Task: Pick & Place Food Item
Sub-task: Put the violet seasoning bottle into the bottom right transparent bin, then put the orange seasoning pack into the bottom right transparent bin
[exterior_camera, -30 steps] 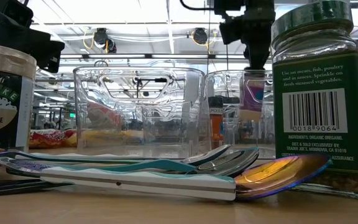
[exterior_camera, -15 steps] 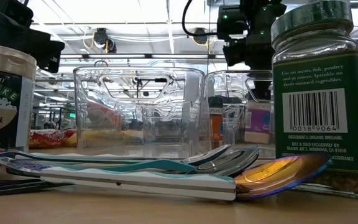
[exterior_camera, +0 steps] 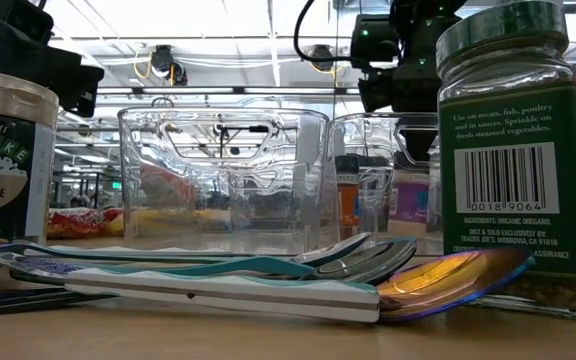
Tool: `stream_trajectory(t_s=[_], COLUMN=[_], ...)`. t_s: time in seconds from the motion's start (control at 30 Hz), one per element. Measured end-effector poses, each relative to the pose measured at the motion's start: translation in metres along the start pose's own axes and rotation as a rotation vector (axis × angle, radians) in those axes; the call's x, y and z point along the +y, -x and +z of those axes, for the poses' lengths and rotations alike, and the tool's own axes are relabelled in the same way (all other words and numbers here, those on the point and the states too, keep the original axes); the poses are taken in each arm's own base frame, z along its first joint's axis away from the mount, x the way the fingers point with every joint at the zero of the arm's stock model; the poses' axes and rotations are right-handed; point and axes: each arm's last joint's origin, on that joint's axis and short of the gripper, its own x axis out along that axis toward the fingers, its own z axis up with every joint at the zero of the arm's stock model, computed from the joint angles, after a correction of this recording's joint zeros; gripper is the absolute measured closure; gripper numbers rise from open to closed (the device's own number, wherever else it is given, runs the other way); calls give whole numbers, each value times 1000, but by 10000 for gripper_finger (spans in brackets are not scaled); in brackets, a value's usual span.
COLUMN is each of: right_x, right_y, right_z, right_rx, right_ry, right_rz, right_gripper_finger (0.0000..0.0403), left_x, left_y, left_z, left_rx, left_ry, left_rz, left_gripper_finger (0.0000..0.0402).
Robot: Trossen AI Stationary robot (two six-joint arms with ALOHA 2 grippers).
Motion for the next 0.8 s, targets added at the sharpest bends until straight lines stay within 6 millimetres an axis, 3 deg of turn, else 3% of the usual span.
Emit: stream_trajectory(t_s=[0.23, 0.43, 0.8], right_x=[0, 0, 4], right_y=[-2, 2, 40], right_z=[1, -2, -21], right_rx=[-15, -9, -98], right_ry=[-6, -6, -78], right_rz=[2, 4, 54], right_gripper_finger=[142, 135, 138], left_x=[0, 0, 0], left_y=[0, 0, 0], left_z=[0, 0, 0], left_rx=[0, 0, 0], left_ry=[0, 0, 0], left_rz=[0, 0, 0], left_gripper_finger=[249, 249, 249])
